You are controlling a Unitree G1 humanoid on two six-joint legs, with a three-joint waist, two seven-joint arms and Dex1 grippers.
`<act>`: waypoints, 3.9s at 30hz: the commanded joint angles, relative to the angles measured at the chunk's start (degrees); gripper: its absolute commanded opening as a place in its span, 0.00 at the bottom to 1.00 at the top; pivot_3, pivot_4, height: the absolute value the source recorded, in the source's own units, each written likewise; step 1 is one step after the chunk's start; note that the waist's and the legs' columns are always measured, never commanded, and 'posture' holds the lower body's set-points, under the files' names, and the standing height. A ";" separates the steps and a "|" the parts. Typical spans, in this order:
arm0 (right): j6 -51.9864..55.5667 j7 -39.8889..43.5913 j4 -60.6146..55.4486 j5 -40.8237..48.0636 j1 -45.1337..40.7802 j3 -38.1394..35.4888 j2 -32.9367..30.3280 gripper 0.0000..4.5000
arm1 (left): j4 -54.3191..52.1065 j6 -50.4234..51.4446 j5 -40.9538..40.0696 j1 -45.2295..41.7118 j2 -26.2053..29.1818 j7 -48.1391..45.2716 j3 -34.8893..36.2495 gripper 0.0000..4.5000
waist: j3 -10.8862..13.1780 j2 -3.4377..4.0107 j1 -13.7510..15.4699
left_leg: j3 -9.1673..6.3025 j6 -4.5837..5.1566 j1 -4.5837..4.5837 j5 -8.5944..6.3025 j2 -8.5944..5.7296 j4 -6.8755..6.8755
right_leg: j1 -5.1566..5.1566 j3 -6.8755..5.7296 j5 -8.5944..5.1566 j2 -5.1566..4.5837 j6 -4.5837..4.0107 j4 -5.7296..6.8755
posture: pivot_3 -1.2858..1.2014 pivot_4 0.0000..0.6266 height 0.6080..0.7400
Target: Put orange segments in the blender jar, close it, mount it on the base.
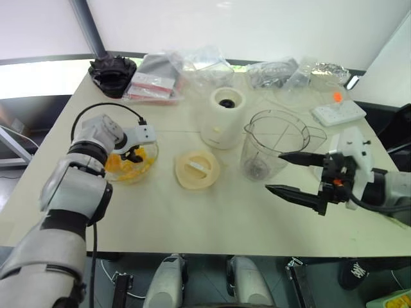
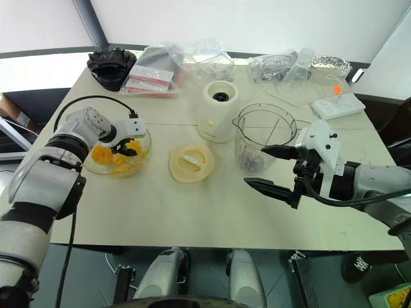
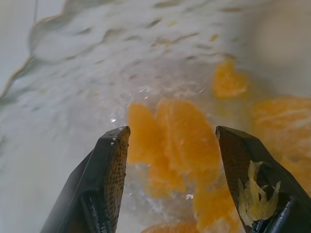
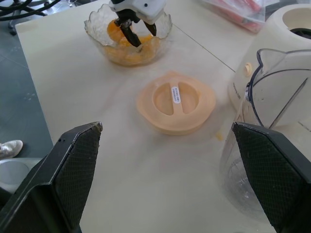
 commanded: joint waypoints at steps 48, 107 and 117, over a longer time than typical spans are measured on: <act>-1.64 2.65 0.09 -4.84 -0.36 0.92 0.93 1.00 | -18.47 13.58 -31.01 4.96 6.79 -8.44 28.40 0.00 | -0.01 -0.01 0.00 | 0.00 0.00 0.09 0.00 0.05 0.00 | 0.05 0.00 0.00 -0.02 0.00 0.06 | 0.52 0.24 1.00; -24.32 -29.06 -15.13 -11.67 41.72 -4.24 16.64 1.00 | -6.93 -1.79 -32.63 -18.46 -26.12 -19.45 25.63 0.98 | -0.02 -0.03 -0.02 | 0.04 0.03 0.32 -0.02 -0.11 0.00 | 0.37 0.09 -0.14 0.03 -0.18 -0.25 | 0.52 0.24 1.00; -22.40 -33.76 -6.80 -22.40 31.91 -4.73 22.89 1.00 | -36.60 6.61 -36.71 5.74 -12.40 -22.98 24.45 0.98 | -0.07 0.08 -0.14 | 0.09 0.03 0.54 -0.02 0.10 -0.07 | 0.43 0.13 -0.12 0.04 -0.22 -0.09 | 0.52 0.24 1.00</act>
